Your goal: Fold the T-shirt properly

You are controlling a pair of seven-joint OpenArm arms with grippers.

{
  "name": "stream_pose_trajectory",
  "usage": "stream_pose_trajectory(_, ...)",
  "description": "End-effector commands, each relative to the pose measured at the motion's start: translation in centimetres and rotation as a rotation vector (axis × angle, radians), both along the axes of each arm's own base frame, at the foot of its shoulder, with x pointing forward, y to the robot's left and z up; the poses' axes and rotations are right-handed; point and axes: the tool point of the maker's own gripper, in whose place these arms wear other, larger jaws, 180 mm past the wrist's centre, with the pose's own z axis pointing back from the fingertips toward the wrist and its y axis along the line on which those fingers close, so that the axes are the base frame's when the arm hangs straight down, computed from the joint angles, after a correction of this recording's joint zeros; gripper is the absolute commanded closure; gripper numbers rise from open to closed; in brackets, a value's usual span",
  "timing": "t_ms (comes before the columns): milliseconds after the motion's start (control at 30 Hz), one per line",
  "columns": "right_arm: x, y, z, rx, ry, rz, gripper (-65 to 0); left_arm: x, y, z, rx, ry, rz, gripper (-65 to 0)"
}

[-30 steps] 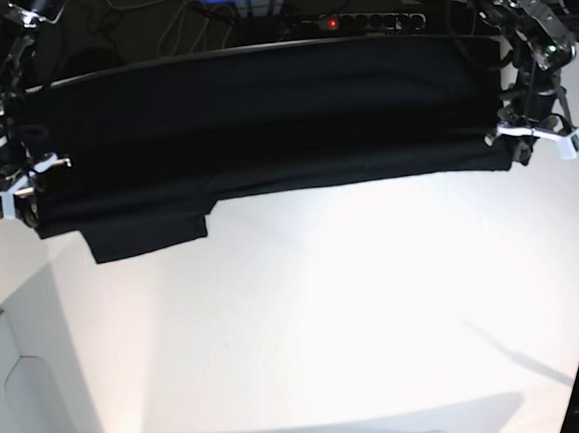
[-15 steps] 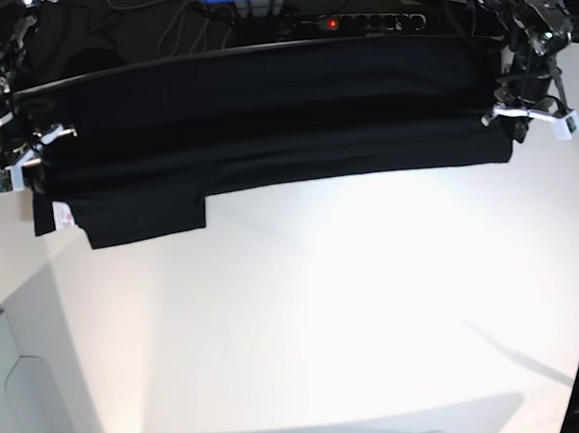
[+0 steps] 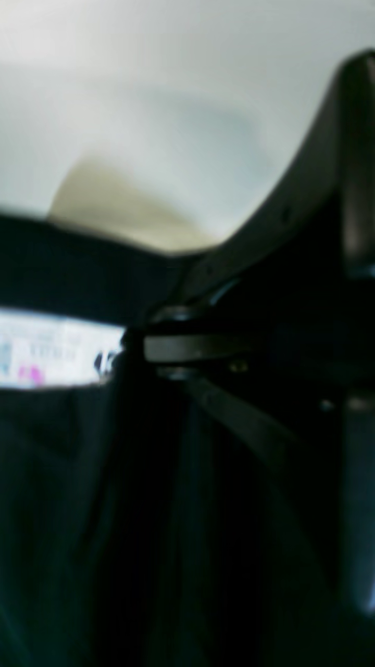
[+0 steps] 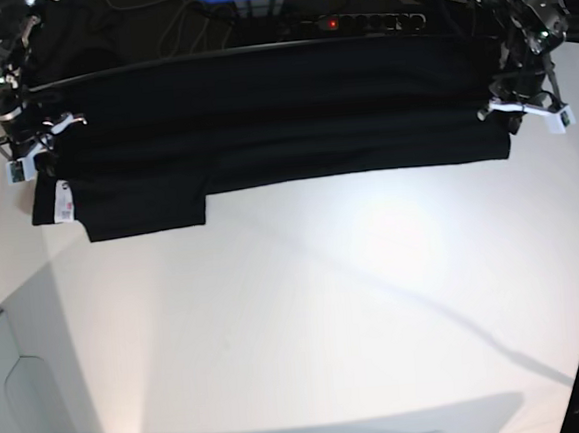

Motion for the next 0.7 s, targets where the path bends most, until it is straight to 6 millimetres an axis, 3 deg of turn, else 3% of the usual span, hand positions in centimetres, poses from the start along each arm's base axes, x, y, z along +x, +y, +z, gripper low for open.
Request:
stream_pose_trajectory(0,0.7,-0.3,1.2,-0.015,-0.041,0.014,-5.0,0.6,0.7,1.2,0.029,-0.04,0.004,-0.1)
stream_pose_trajectory(133,0.7,-0.3,1.3,-0.017,-0.043,0.014,-21.9,0.6,0.7,1.2,0.028,-0.041,0.004,-0.1)
stream_pose_trajectory(267,1.0,-1.9,3.9,-0.054,-0.114,-0.042,-33.6,0.7,0.7,1.2,0.028,-0.043,0.004,-0.1)
stream_pose_trajectory(367,1.4,-2.8,6.6,-0.091,-0.187,-0.083,-34.8,0.7,0.7,1.2,0.027,-0.043,0.004,-0.1)
stream_pose_trajectory(533,3.8,-1.8,9.7,-0.1,-0.294,-0.076,-34.8,0.7,0.6,1.1,0.025,-0.039,0.002,-0.1)
stream_pose_trajectory(600,5.2,-0.7,10.0,-0.083,-0.315,-0.054,-34.9,0.6,0.6,1.1,0.023,-0.036,0.002,-0.1)
stream_pose_trajectory(667,6.9,1.3,9.0,-0.056,-0.269,0.004,-34.9,0.6,0.6,1.1,0.023,-0.036,0.002,-0.1)
